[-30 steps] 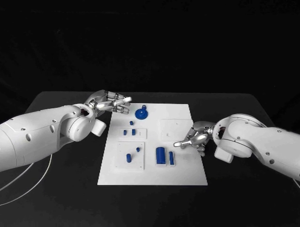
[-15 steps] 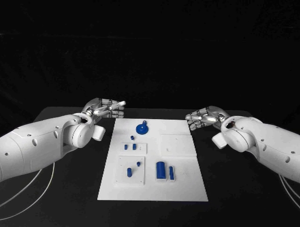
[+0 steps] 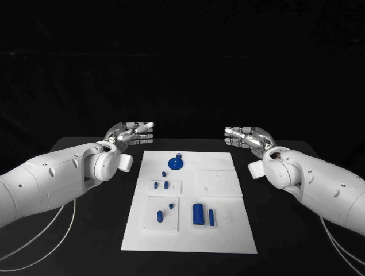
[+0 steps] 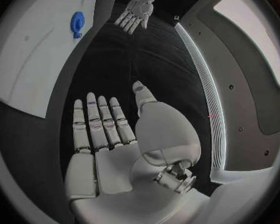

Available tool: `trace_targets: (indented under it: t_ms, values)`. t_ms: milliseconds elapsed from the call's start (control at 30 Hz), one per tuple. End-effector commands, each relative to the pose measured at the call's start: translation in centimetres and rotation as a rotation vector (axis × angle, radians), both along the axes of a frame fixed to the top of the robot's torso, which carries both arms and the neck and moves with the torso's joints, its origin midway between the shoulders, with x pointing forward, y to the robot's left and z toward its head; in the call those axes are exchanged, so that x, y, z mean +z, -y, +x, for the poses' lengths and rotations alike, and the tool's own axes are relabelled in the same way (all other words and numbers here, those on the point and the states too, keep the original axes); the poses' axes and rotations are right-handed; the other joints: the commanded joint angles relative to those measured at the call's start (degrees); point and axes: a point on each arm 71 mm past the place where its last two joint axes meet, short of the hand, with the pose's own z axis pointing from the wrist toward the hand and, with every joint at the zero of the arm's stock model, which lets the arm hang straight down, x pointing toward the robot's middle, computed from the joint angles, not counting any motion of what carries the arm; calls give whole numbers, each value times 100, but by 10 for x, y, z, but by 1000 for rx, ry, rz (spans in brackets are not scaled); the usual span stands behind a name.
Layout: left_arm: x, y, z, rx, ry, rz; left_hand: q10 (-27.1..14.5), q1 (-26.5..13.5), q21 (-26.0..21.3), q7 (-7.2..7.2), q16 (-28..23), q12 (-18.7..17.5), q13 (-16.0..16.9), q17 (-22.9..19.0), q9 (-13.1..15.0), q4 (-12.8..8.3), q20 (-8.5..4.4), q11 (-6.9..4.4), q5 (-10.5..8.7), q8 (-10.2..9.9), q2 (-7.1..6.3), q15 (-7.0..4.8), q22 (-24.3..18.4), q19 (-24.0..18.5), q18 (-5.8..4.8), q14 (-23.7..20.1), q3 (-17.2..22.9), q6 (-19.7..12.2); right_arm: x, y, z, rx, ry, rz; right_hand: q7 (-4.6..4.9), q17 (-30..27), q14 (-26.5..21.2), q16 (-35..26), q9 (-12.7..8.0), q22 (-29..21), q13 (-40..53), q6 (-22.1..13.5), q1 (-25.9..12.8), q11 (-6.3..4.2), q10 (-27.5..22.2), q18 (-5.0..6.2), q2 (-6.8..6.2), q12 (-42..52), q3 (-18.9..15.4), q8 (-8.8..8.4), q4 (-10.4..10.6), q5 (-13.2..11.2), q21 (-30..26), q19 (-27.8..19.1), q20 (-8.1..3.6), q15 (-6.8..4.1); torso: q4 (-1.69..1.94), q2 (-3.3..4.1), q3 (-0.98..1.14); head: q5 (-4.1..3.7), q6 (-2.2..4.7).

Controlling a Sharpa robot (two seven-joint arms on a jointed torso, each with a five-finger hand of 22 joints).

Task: Assemble the parts on the task board

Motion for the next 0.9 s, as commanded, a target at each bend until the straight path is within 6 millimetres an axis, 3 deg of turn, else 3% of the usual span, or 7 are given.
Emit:
trace_targets:
  t_ms: [33, 133, 167, 200, 333, 500, 900]
  values:
    - [-1, 1, -2, 3, 0, 0, -4957, -2312, -379, -542, -308, -305, -291, -314, -301, 8, -917, -585, -256, -309, -73, -647, -370, -4658, -455, -5341, 306, -4802, 0, 1, -1, -5, 0, -3, -548, -284, -4589, -292, -279, -272, -265, -4228, -2195, -695, -4328, -1169, -361, -274, 244, -284, 206, -1448, -330, -3198, -1435, -705, -4, -31, 2, -3, -8]
    - [-6, 4, -6, 12, 0, -4, -4957, -2832, -379, -542, -308, -305, -291, -314, -301, 8, -917, -585, -256, -309, -73, -647, -370, -4658, -455, -5341, 306, -4802, 1, -3, -4, -12, 9, 9, -548, -284, -4589, -292, -279, -272, -265, -4228, -2679, -695, -4328, -1169, -361, -274, 244, -284, 206, -1448, -330, -3198, -1435, -705, -12, -109, 18, -6, -10]
    - [-8, 6, -8, 17, 0, -6, -4957, -2990, -379, -542, -308, -305, -291, -314, -301, 8, -917, -585, -256, -309, -73, -647, -370, -4658, -455, -5341, 306, -4802, 1, -5, -6, -15, 13, 15, -548, -284, -4589, -292, -279, -272, -265, -4228, -6760, -695, -4328, -1169, -361, -274, 244, -284, 206, -1448, -330, -3198, -1435, -705, -16, -146, 26, -8, -11]
    - [-10, 8, -11, 22, 0, -8, -4957, -7127, -379, -542, -308, -305, -291, -314, -301, 8, -917, -585, -256, -309, -73, -647, -370, -4658, -455, -5341, 306, -4802, 1, -7, -8, -19, 17, 22, -548, -284, -4589, -292, -279, -272, -265, -4228, -6760, -695, -4328, -1169, -361, -274, 244, -284, 206, -1448, -330, -3198, -1435, -705, -20, -189, 35, -10, -12]
    - [-22, 19, -28, 55, 1, -19, -4957, -7127, -379, -542, -308, -305, -291, -314, -301, 8, -917, -585, -256, -309, -73, -647, -370, -4658, -455, -5341, 306, -4802, 0, -20, -20, -46, 36, 62, -548, -284, -4589, -292, -279, -272, -265, -4228, -6760, -695, -4328, -1169, -361, -274, 244, -284, 206, -1448, -330, -3198, -1435, -705, -46, -439, 88, -21, -18]
    - [-37, 35, -57, 107, 5, -32, -4957, -7127, -379, -542, -308, -305, -291, -314, -301, 8, -917, -585, -256, -309, -73, -647, -370, -4658, -455, -5341, 306, -4802, -5, -37, -45, -96, 43, 114, -548, -284, -4589, -292, -279, -272, -265, -4228, -6760, -695, -4328, -1169, -361, -274, 244, -284, 206, -1448, -330, -3198, -1435, -705, -65, -620, 127, -29, -22]
    - [-50, 60, -115, 202, 17, -40, -4957, -7127, -379, -542, -308, -305, -291, -314, -301, 8, -917, -585, -256, -309, -73, -647, -370, -4658, -455, -5341, 306, -4802, -24, -63, -104, -209, -17, 157, -548, -284, -4589, -292, -279, -272, -265, -4228, -6760, -695, -4328, -1169, -361, -274, 244, -284, 206, -1448, -330, -3198, -1435, -705, -69, -660, 135, -31, -23]
